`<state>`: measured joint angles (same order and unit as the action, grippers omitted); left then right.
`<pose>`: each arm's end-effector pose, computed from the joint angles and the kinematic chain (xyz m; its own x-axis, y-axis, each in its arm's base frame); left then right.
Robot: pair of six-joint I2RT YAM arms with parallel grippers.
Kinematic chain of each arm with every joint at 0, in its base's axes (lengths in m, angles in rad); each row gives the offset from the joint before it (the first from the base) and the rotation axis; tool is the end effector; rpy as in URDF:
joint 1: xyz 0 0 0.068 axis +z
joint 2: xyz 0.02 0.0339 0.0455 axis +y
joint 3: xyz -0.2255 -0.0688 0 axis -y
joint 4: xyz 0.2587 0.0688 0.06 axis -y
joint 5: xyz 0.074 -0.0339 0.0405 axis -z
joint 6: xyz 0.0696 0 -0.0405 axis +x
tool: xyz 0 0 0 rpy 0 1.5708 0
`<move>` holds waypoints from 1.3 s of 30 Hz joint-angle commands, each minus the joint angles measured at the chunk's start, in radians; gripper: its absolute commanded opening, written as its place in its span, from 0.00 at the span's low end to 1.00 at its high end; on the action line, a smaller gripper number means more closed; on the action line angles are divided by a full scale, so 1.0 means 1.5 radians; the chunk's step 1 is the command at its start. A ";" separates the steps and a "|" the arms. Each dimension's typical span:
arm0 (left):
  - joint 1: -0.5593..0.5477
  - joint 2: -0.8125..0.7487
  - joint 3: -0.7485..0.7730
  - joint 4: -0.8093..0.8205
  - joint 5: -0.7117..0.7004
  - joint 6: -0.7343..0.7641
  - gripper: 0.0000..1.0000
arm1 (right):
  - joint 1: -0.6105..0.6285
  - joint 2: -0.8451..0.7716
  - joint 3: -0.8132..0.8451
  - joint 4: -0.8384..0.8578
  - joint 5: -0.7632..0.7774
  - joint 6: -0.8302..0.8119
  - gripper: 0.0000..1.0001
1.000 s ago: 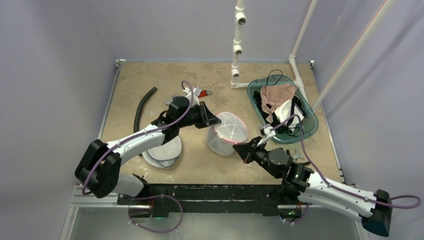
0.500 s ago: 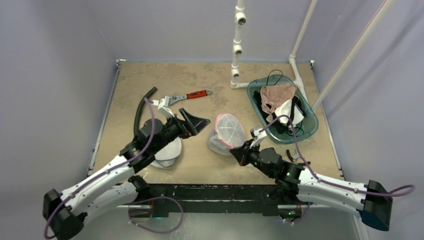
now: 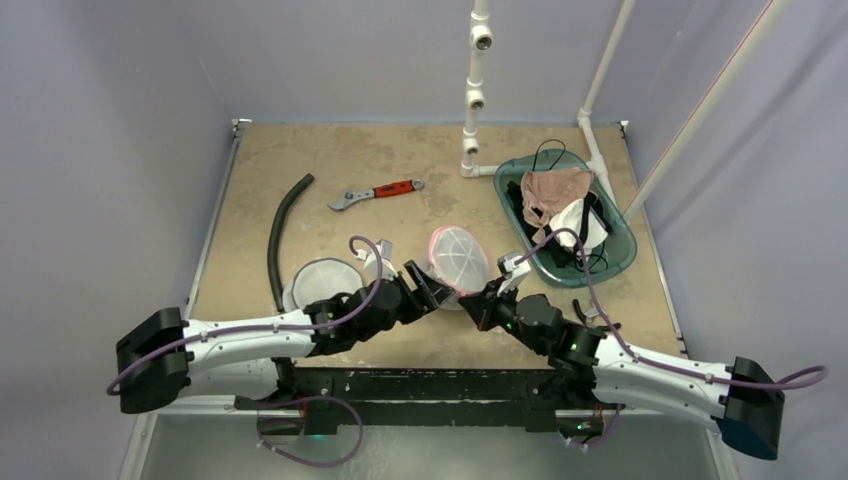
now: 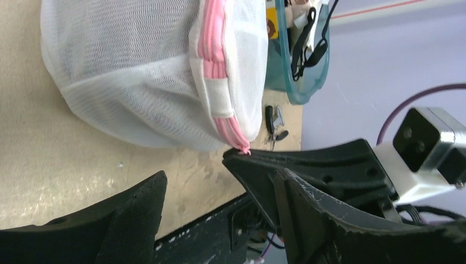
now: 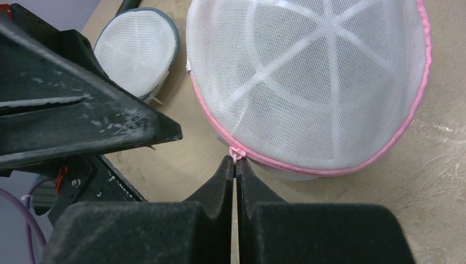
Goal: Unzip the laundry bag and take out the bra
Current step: Unzip the laundry bag at the center of the board.
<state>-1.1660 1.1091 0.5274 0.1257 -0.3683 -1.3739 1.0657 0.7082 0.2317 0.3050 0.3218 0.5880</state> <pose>0.1386 -0.2598 0.1622 -0.7501 -0.5725 -0.3311 -0.0272 0.5270 -0.8495 0.1374 0.2030 0.1709 -0.4456 0.2816 -0.8498 -0.5195 0.6917 0.5017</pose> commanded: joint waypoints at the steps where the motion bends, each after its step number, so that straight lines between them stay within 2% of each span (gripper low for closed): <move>1: -0.002 0.038 0.036 0.072 -0.060 -0.033 0.67 | 0.001 -0.014 0.018 0.021 -0.009 -0.016 0.00; 9: 0.000 0.083 0.055 0.082 -0.080 -0.034 0.57 | 0.005 -0.008 0.014 0.030 -0.025 -0.023 0.00; 16: 0.030 0.129 0.081 0.072 -0.071 -0.019 0.37 | 0.011 0.003 0.021 0.036 -0.036 -0.036 0.00; 20: 0.055 0.126 0.080 0.066 -0.066 -0.005 0.19 | 0.013 0.008 0.034 0.033 -0.036 -0.052 0.00; 22: 0.071 0.114 0.082 0.056 -0.062 0.010 0.02 | 0.013 0.014 0.042 0.029 -0.031 -0.058 0.00; 23: 0.078 0.102 0.086 0.047 -0.061 0.024 0.00 | 0.014 0.018 0.048 0.025 -0.025 -0.060 0.00; 28: 0.137 0.046 0.101 -0.006 -0.016 0.106 0.00 | 0.013 0.045 0.069 -0.013 0.037 -0.036 0.00; 33: 0.201 -0.001 0.121 -0.044 0.085 0.191 0.00 | 0.012 0.087 0.070 -0.032 0.086 0.007 0.00; 39: 0.245 -0.023 0.165 -0.112 0.194 0.282 0.00 | 0.004 0.119 0.071 -0.056 0.161 0.087 0.00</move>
<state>-0.8421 1.1141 0.6949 0.0116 -0.1856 -1.0988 1.0794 0.8738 0.3141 0.2893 0.4385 0.6239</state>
